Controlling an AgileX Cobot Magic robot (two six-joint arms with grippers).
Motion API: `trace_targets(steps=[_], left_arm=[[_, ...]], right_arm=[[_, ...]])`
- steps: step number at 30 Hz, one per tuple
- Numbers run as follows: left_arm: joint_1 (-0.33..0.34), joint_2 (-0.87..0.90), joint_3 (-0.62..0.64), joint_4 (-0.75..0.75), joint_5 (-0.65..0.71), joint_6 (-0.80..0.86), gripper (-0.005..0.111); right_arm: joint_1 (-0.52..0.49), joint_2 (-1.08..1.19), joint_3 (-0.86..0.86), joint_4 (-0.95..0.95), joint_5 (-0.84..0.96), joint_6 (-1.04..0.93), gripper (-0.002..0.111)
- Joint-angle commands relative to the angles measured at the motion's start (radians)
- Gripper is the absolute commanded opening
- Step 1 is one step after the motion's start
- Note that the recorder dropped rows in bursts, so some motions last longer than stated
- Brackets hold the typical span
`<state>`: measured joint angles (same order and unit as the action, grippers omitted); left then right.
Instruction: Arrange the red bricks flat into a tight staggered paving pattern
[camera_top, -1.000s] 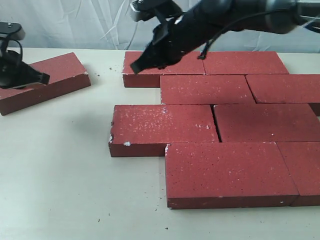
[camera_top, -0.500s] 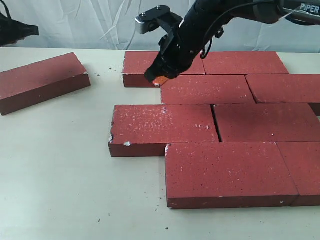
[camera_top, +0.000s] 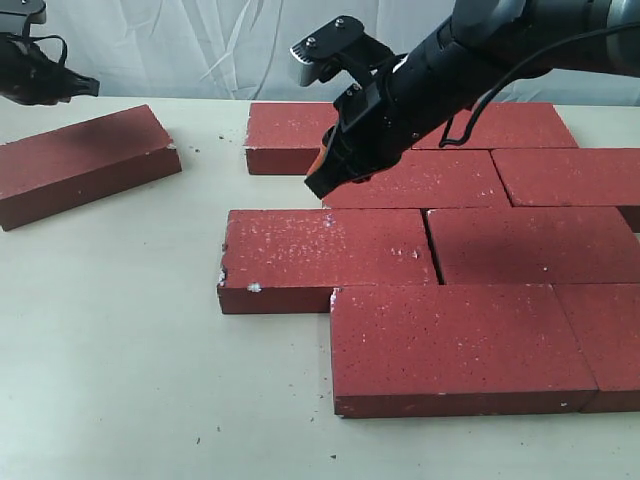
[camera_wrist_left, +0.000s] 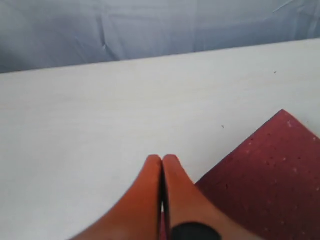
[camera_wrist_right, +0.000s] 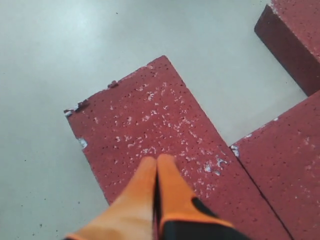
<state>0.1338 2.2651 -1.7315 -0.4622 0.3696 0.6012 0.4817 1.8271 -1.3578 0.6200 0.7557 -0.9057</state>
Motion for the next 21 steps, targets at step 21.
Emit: trace_targets(steps=[21], left_arm=[[-0.08,0.111,-0.166,0.157,0.281,-0.179,0.0]], right_arm=[[-0.003,-0.002,0.008,0.012,-0.034,-0.013,-0.001]])
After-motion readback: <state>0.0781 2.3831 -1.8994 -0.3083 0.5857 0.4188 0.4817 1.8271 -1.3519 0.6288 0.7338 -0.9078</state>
